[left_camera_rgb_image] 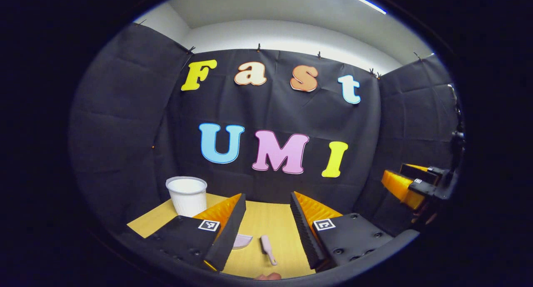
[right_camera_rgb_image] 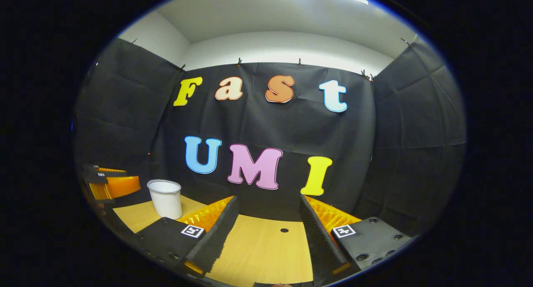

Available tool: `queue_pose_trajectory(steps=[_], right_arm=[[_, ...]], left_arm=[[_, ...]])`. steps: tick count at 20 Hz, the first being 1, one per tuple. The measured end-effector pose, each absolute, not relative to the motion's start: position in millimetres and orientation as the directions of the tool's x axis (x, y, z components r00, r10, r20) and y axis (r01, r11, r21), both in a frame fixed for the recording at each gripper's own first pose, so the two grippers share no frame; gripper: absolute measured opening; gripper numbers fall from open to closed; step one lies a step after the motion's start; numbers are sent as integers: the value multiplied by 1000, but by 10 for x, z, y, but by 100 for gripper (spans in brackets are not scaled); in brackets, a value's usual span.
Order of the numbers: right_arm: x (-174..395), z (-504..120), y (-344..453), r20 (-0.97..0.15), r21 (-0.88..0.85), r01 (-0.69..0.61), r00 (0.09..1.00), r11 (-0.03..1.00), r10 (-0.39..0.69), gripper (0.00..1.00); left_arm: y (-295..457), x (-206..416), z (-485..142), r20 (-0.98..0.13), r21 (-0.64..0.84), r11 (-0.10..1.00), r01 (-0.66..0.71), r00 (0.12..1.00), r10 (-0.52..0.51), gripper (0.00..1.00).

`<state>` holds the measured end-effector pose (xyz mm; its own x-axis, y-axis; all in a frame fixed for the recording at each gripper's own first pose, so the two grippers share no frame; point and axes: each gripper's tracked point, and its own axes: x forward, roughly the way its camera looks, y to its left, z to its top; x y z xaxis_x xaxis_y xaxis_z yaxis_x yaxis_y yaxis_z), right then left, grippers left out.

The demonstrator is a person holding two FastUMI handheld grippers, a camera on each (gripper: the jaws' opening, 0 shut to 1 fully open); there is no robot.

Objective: Pick up the small broom and dustpan from the desktop, sweep the trash into the dustpan with the broom, and then empty the trash into the garbage bin.

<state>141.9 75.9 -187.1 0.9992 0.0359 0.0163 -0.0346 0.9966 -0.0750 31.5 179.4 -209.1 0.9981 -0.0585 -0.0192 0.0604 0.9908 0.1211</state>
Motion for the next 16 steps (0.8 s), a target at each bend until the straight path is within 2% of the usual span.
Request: queue_pose_trajectory(steps=[2, 4, 6, 11, 16], right_arm=[[1482, -1911, 773, 15, -52, -14, 1000, 999, 15, 96], [1458, -1979, 792, -43, -38, 12, 999, 999, -13, 96], [1511, -1914, 790, -19, -41, 23, 1000, 999, -24, 96], [1483, -2002, 797, -53, -36, -12, 999, 999, 10, 96], [1542, -2162, 801, -87, -14, -48, 995, 999, 46, 96]], left_arm=[[1806, 330, -2117, -15, 144, 988, 63, 998, -61, 65], [1768, 311, -2115, -28, 132, 987, 88, 996, -85, 65], [1734, 357, -2100, -19, 106, 988, 112, 994, -111, 65], [1676, 322, -2173, -32, 5, 997, 71, 997, -71, 65], [1638, 394, -2187, -27, 25, 999, 33, 999, -32, 64]])
